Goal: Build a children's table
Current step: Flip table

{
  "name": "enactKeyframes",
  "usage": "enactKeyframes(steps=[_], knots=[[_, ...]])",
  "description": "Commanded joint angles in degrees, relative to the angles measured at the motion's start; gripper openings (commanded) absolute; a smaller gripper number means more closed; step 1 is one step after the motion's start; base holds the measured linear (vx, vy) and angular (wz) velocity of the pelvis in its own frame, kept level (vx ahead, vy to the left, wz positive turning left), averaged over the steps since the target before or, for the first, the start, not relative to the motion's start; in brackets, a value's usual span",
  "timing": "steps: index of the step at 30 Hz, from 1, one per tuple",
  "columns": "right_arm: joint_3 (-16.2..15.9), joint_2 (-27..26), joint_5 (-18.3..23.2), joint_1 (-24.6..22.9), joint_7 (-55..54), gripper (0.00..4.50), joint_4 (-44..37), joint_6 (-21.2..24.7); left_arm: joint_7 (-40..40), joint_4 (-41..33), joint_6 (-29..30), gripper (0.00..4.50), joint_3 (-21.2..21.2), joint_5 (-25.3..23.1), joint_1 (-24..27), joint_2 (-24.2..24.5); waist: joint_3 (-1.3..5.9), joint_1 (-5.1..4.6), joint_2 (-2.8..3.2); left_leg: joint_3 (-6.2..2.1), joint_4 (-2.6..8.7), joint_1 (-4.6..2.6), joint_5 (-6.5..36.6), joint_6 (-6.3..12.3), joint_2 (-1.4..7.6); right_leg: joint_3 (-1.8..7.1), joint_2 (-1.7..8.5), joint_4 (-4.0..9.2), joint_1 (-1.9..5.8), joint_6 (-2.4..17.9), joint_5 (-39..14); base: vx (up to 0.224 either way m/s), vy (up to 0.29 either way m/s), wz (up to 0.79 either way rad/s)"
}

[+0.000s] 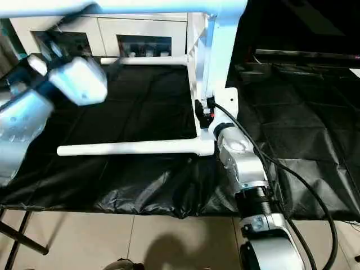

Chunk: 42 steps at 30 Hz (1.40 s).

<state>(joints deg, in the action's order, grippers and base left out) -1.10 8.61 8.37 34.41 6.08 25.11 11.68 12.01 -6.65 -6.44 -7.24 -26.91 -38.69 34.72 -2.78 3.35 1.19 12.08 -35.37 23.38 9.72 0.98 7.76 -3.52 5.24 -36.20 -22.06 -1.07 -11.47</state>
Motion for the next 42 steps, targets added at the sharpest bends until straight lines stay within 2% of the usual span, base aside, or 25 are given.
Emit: enactKeyframes(steps=[1, 5, 7, 13, 14, 15, 20, 22, 24, 25, 27, 32, 33, 36, 41, 42], knots=[[0.34, -0.11, -0.52, 1.18, 0.37, 3.00, 1.08, -0.51, -1.86, 1.07, 0.64, 4.50, 0.74, -2.26, -1.50, 0.12, 3.69, -0.17, 0.38, -3.78, 5.36, -2.42, 23.87, -7.44, 5.20, 2.97, 4.23, 4.14, 0.46, 10.78, -11.80, 0.000, 0.000, 0.00], [0.42, -0.39, -0.36, 1.28, 0.73, 3.00, 1.34, -0.74, -3.19, 2.36, 1.54, 4.50, 1.12, -3.79, -2.49, 0.50, 3.91, -0.09, 0.49, -3.64, 5.23, -2.35, 21.76, -6.54, 5.18, 2.93, 4.07, 3.97, 0.51, 11.27, -9.47, 0.000, 0.000, 0.00], [0.52, -0.57, -0.21, 1.33, 1.00, 2.74, 1.47, -0.96, -3.03, 3.77, 2.04, 4.50, 0.70, -4.87, -2.82, 0.86, 3.92, -0.03, 0.51, -3.62, 5.24, -2.27, 20.86, -6.20, 5.20, 2.87, 4.03, 3.85, 0.54, 11.51, -8.44, 0.000, 0.000, 0.00], [0.80, -1.05, -0.39, 1.40, 1.62, 2.32, 1.64, -1.59, -3.28, 6.79, 2.99, 4.50, 0.05, -7.11, -3.52, 1.03, 3.85, -0.04, 0.60, -3.73, 5.39, -2.49, 23.04, -6.90, 5.24, 2.88, 4.08, 4.03, 0.30, 11.45, -10.07, 0.000, 0.000, 0.00], [0.82, -1.07, -0.39, 1.41, 1.65, 2.26, 1.62, -1.60, -3.17, 6.87, 3.14, 4.50, 0.13, -6.88, -3.60, 0.93, 3.86, -0.04, 0.61, -3.77, 5.41, -2.50, 23.05, -6.92, 5.28, 2.86, 4.09, 3.96, 0.32, 11.46, -9.87, 0.000, 0.000, 0.00], [0.86, -1.11, -0.36, 1.39, 1.72, 2.22, 1.47, -1.62, -3.53, 6.96, 3.86, 4.33, 0.79, -6.26, -3.94, 0.47, 3.82, -0.06, 0.94, -3.78, 5.47, -2.56, 23.62, -7.19, 5.25, 2.85, 4.01, 4.00, 0.20, 11.46, -9.70, 0.000, 0.000, 0.00], [1.10, -1.06, -0.40, 1.43, 1.94, 2.02, 1.45, -1.81, -1.96, 6.72, 5.65, 3.96, 2.73, -2.07, -4.43, -1.61, 3.84, 0.00, 0.72, -3.74, 5.39, -2.47, 23.52, -6.89, 5.22, 2.87, 4.11, 4.01, 0.31, 12.01, -9.19, 0.000, 0.000, 0.00], [1.27, -0.93, -0.53, 1.54, 2.08, 2.00, 1.41, -1.93, -1.66, 5.67, 6.18, 3.72, 2.61, -1.62, -4.05, -2.75, 3.84, 0.08, 0.81, -3.74, 5.43, -2.46, 23.44, -6.85, 5.27, 2.85, 4.09, 3.98, 0.32, 12.04, -9.00, 0.000, 0.000, 0.00], [1.36, -0.82, -0.70, 1.72, 2.11, 1.99, 1.43, -2.02, -1.35, 4.76, 6.08, 3.73, 2.35, -0.99, -3.72, -3.50, 3.79, 0.13, 0.73, -3.73, 5.41, -2.42, 23.49, -6.67, 5.26, 2.88, 4.17, 4.07, 0.35, 11.97, -9.31, 0.000, 0.000, 0.00], [1.38, -0.80, -0.74, 1.76, 2.12, 1.99, 1.45, -2.04, -1.30, 4.59, 6.03, 3.49, 2.30, -0.86, -3.66, -3.64, 3.74, 0.11, 0.66, -3.71, 5.44, -2.40, 23.76, -6.52, 5.25, 2.91, 4.21, 4.20, 0.35, 11.85, -10.13, 0.000, 0.000, 0.00], [1.58, -0.67, -0.87, 2.14, 2.15, 1.99, 1.61, -2.15, -0.26, 3.42, 6.06, 3.34, 1.38, 0.30, -2.97, -4.76, 3.72, 0.14, 0.69, -3.80, 5.45, -2.43, 24.24, -6.57, 5.29, 2.92, 4.27, 4.28, 0.33, 11.58, -11.33, 0.000, 0.000, 0.00], [1.68, -0.47, -1.12, 2.59, 2.22, 1.98, 1.65, -2.31, 1.68, 2.37, 6.30, 3.18, -0.34, 1.67, -1.87, -6.46, 3.63, 0.13, 0.72, -3.72, 5.43, -2.54, 24.69, -6.67, 5.28, 2.97, 4.20, 4.46, 0.13, 11.49, -11.91, 0.000, 0.000, 0.00], [1.55, -0.27, -1.49, 2.62, 2.22, 1.97, 1.19, -2.37, 2.29, 2.26, 6.35, 2.98, -0.80, 2.12, -1.78, -6.86, 3.66, 0.15, 0.66, -3.79, 5.48, -2.48, 24.57, -6.59, 5.33, 2.96, 4.23, 4.46, 0.24, 11.36, -11.93, 0.000, 0.000, 0.00], [1.14, 1.01, -2.70, 3.10, 2.29, 1.96, 0.21, -2.90, 1.09, 2.70, 7.24, 2.92, 0.08, 1.64, -2.06, -7.24, 3.70, 0.17, 0.81, -3.73, 5.48, -2.50, 23.93, -6.56, 5.30, 2.92, 4.11, 4.35, 0.26, 11.25, -11.07, 0.000, 0.000, 0.00], [2.57, 4.51, -3.43, 5.45, 3.08, 1.96, -1.42, -2.92, -0.09, 3.86, 8.55, 2.79, 2.70, 2.12, -3.06, -7.57, 3.68, 0.27, 0.57, -3.56, 5.25, -2.19, 21.91, -5.02, 5.21, 2.95, 4.25, 4.43, 0.59, 11.63, -11.67, 0.000, 0.000, 0.00], [2.75, 4.95, -3.50, 5.75, 3.25, 1.96, -1.57, -2.90, -0.16, 3.88, 8.75, 2.78, 3.00, 2.32, -3.09, -7.71, 3.90, 0.49, 0.54, -3.42, 5.02, -2.23, 20.00, -4.37, 5.23, 2.96, 4.33, 4.33, 0.73, 11.94, -10.56, 0.000, 0.000, 0.00]])
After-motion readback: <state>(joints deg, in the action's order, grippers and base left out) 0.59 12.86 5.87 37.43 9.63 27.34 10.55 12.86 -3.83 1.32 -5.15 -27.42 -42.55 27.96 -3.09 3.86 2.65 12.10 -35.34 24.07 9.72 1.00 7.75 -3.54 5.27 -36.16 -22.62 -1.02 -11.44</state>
